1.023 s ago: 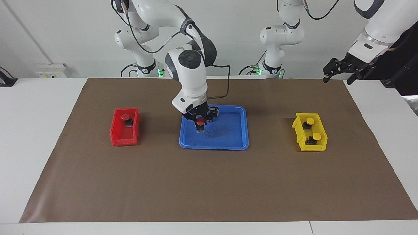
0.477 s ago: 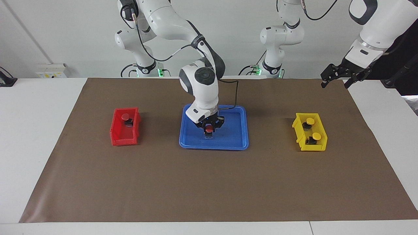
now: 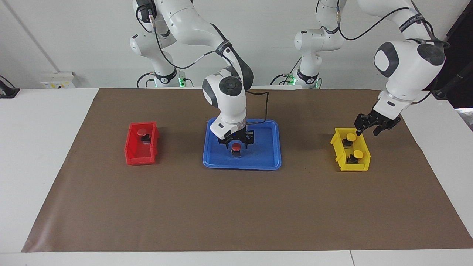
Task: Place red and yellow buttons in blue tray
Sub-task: 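Carry the red button into the blue tray while the left gripper reaches the yellow bin, then grasp a yellow button with the left gripper while the right gripper grasps a red button, then place the yellow button in the tray while the right gripper carries the red button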
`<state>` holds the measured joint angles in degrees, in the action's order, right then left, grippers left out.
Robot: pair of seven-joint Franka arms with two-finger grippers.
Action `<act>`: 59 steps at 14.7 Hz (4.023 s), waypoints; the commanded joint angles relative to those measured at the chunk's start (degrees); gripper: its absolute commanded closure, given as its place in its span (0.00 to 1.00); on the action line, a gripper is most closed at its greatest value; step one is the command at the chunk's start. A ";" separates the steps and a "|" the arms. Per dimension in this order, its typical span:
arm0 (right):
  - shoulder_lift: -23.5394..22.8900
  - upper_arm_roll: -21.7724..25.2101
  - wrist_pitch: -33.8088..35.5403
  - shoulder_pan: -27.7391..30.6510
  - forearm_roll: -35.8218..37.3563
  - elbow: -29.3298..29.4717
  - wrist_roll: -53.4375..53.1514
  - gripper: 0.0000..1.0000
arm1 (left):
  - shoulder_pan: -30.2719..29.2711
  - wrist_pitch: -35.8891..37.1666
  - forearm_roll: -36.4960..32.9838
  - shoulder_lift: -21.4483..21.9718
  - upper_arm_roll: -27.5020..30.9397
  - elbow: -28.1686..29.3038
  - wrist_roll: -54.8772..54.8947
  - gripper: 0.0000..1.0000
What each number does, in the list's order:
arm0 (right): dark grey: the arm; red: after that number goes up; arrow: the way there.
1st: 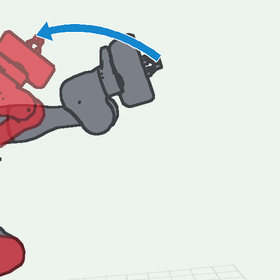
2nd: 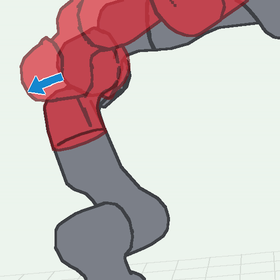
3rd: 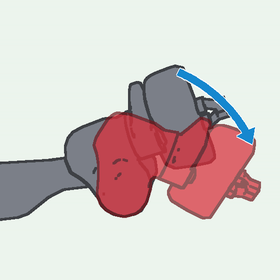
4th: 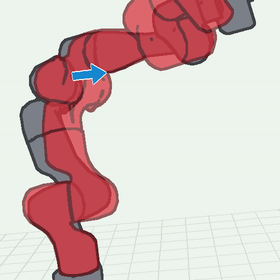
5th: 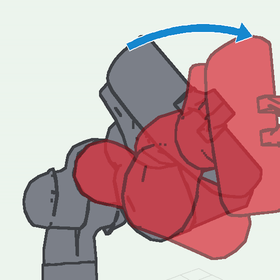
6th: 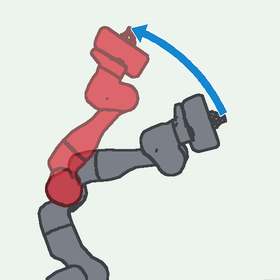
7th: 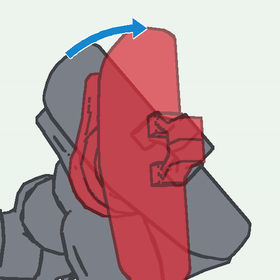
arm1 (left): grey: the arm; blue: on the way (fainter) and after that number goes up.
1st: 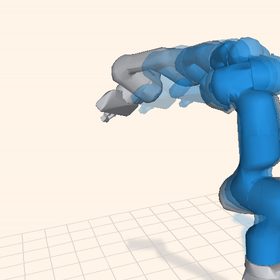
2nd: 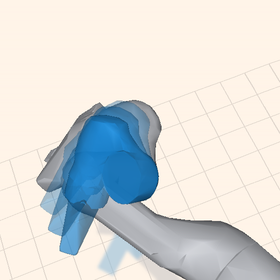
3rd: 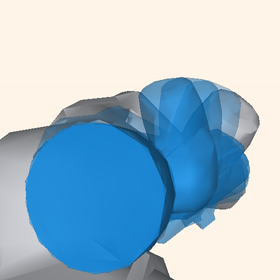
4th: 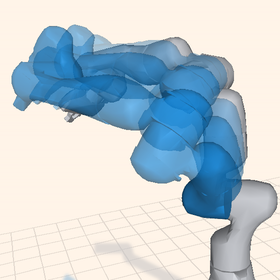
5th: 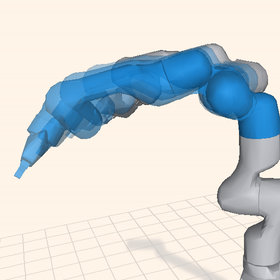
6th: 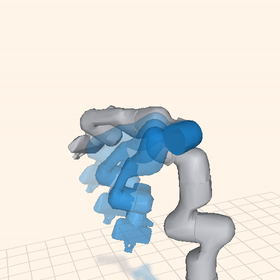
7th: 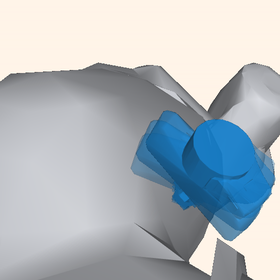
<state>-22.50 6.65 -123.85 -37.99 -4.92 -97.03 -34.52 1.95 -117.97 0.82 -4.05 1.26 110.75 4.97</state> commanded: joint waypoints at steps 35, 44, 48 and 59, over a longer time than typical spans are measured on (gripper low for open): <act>28.30 -0.06 -6.93 35.09 4.22 -42.10 46.39 0.47 | -0.46 9.00 -0.74 -5.44 -0.12 -8.23 -1.19 0.99; 24.09 -0.06 6.65 34.91 4.75 -27.73 47.01 0.79 | 22.90 0.76 11.03 -4.82 -0.56 -6.88 -28.76 0.99; 20.31 -0.93 17.14 34.39 3.60 -14.61 46.22 0.77 | 31.34 -11.03 13.33 -10.87 -0.56 -6.25 -35.01 0.99; 18.20 -1.55 14.43 25.25 -0.35 -11.34 31.11 0.75 | 33.91 -16.77 13.33 -18.01 -0.56 -5.55 -35.64 0.95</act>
<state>-3.90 5.07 -109.17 -12.48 -3.89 -109.24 -1.70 35.01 -134.88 13.16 -21.89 -0.28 104.30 -30.58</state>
